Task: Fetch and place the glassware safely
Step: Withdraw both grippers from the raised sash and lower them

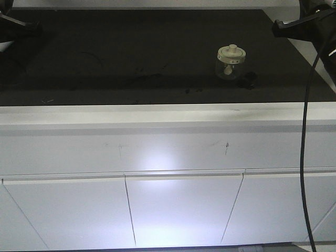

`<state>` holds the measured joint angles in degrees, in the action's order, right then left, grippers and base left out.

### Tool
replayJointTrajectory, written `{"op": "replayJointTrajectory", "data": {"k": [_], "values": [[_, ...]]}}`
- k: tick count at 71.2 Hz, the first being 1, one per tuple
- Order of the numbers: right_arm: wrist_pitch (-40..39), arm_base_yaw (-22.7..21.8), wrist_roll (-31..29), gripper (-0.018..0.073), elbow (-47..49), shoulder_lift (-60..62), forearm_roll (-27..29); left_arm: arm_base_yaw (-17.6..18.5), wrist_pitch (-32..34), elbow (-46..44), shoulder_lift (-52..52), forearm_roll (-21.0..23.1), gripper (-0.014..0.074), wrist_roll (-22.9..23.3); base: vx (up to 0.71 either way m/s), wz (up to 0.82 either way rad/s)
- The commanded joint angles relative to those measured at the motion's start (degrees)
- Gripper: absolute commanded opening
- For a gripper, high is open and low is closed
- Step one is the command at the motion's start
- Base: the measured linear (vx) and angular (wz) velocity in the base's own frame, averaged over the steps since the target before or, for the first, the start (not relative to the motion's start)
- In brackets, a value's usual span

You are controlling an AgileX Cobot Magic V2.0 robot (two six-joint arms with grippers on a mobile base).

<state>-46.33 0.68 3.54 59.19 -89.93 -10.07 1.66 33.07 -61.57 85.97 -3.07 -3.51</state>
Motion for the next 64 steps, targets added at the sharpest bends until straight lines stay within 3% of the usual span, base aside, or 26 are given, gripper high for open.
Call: {"op": "replayJointTrajectory", "data": {"k": [1, 28, 40, 56, 64], "values": [[-1.98, -0.42, 0.03, -0.0003, 1.63, 3.09, 0.32, 0.36, 2.28, -1.82, -3.10, 0.15, -0.0007, -0.01, 0.00, 0.00], [8.25, -0.35, 1.67, -0.0003, 1.21, 7.90, 0.24, 0.36, -5.24, -1.82, -7.36, 0.15, -0.0007, 0.14, 0.00, 0.00], [4.62, -0.35, 3.44, -0.0003, -5.38, 12.08, -0.25, 0.36, -9.58, -1.32, -10.59, 0.15, -0.0007, 0.19, 0.00, 0.00], [3.23, -0.35, 3.39, -0.0003, -15.07, 17.69, -1.54, 0.36, -8.30, 7.77, -17.22, 0.15, -0.0007, 0.25, 0.00, 0.00], [3.24, -0.35, 3.39, -0.0003, -17.73, 19.48, -4.92, 0.36, -8.30, 13.54, -21.53, 0.15, -0.0007, 0.25, 0.00, 0.00]]}}
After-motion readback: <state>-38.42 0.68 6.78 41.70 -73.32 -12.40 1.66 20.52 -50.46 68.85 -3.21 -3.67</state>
